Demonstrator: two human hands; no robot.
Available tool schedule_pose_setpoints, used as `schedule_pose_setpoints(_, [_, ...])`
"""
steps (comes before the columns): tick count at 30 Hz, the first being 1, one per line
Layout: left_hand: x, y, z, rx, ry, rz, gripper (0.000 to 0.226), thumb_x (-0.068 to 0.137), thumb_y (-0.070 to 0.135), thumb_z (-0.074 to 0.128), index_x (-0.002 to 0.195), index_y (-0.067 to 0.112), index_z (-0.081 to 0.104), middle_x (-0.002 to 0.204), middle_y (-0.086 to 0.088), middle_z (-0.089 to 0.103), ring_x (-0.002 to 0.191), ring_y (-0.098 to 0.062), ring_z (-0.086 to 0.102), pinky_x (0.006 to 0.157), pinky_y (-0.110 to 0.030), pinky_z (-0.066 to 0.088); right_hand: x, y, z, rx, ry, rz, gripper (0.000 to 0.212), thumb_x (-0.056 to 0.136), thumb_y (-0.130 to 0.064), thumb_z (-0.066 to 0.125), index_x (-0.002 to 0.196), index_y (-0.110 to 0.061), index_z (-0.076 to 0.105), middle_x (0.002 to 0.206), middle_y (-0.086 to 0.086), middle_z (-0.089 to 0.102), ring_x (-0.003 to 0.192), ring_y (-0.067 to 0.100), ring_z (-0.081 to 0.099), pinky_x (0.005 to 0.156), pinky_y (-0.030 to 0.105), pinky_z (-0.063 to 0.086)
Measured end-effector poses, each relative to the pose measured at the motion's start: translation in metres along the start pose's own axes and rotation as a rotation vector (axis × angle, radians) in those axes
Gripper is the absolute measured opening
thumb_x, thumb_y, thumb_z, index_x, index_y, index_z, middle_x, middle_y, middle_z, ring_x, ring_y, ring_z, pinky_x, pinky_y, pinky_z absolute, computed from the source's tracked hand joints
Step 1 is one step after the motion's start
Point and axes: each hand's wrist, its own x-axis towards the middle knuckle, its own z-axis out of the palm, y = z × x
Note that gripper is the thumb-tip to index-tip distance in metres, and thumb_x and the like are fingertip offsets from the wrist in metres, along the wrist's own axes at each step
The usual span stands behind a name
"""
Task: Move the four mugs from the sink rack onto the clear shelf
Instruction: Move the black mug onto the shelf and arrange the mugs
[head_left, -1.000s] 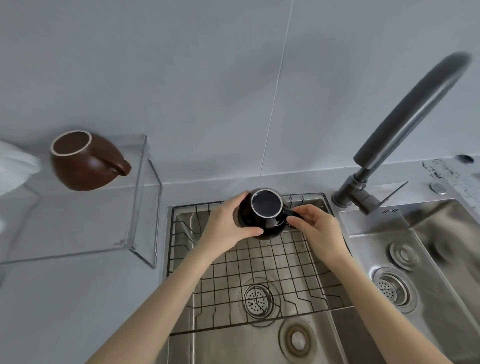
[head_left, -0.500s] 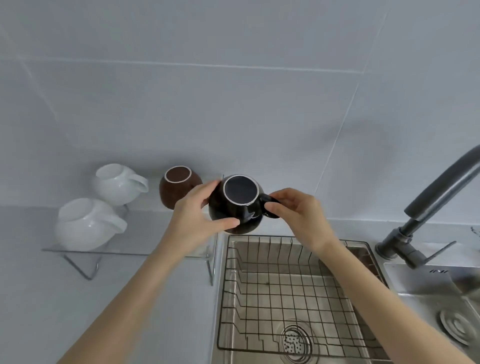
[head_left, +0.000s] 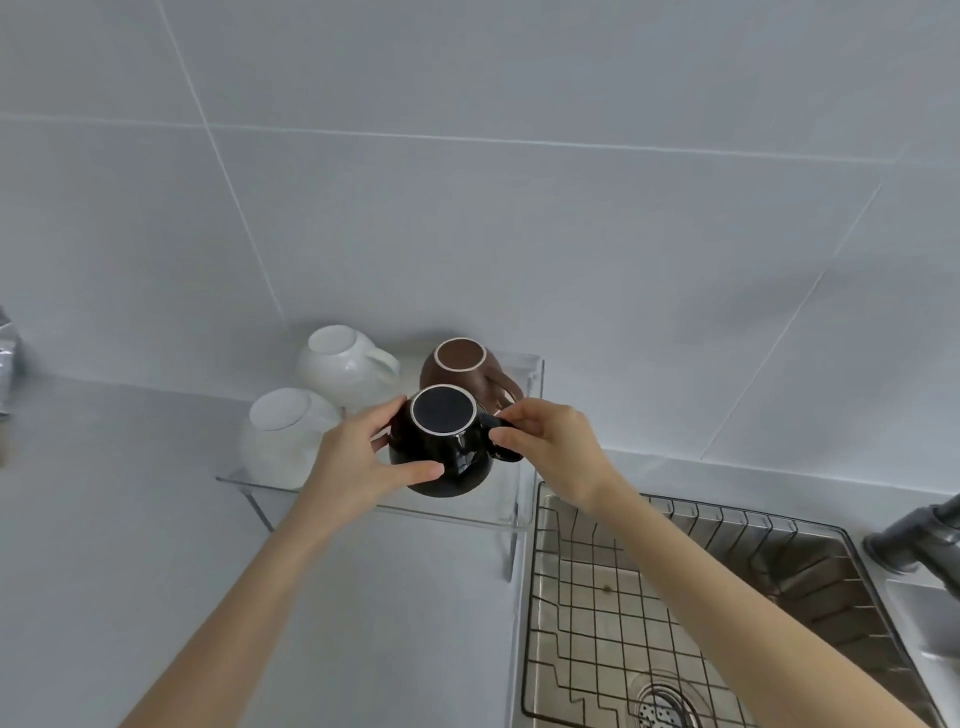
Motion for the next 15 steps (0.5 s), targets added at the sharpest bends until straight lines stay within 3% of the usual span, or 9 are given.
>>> schedule_pose_setpoints(2, [0.000,-0.007,0.000,-0.015,-0.016,-0.014,0.066,0.048,0.023,0.085,0.099,0.053,0.056,0.098,0.033,0.065,0.102,0.009,0.056,0.089,-0.009,0.042,0.001,0.003,0.003,-0.039,-0.008,0.000,0.006,0.080,-0.012,0.066,0.085,-0.011,0.065,0.083,0.008,0.072,0.076,0.017,0.067,0.072,0.019,0.053])
schedule_pose_setpoints(5, [0.002,-0.017,0.001,-0.041,-0.045,-0.040,0.074,0.055,0.013,0.084,0.122,0.022,0.053,0.121,0.004,0.061,0.115,-0.008,0.053,0.102,-0.030,0.041,0.000,0.007,0.007,-0.078,-0.020,0.007,0.004,0.080,-0.012,0.066,0.084,-0.014,0.065,0.082,0.007,0.072,0.079,0.020,0.067,0.078,0.030,0.055])
schedule_pose_setpoints(7, [0.002,-0.019,0.001,-0.042,-0.057,-0.048,0.078,0.055,0.011,0.083,0.126,0.015,0.049,0.126,-0.002,0.058,0.117,-0.012,0.052,0.104,-0.034,0.040,-0.001,0.009,0.008,-0.104,-0.018,0.009,0.004,0.080,-0.012,0.066,0.084,-0.013,0.066,0.083,0.009,0.073,0.080,0.022,0.068,0.082,0.038,0.056])
schedule_pose_setpoints(12, [0.003,-0.024,0.002,-0.073,-0.079,-0.066,0.081,0.055,0.006,0.083,0.128,0.011,0.047,0.129,-0.002,0.055,0.117,-0.010,0.051,0.100,-0.023,0.038,-0.003,0.010,0.011,-0.159,-0.014,-0.002,0.006,0.080,-0.014,0.065,0.085,-0.012,0.065,0.083,0.011,0.074,0.080,0.025,0.069,0.083,0.047,0.055])
schedule_pose_setpoints(15, [0.004,-0.026,0.002,-0.079,-0.107,-0.063,0.079,0.057,0.006,0.082,0.127,0.014,0.047,0.125,0.003,0.055,0.112,-0.005,0.053,0.090,-0.007,0.039,-0.004,0.012,0.012,-0.208,-0.002,-0.004,0.008,0.080,-0.017,0.065,0.086,-0.011,0.065,0.082,0.011,0.075,0.079,0.025,0.069,0.081,0.047,0.055])
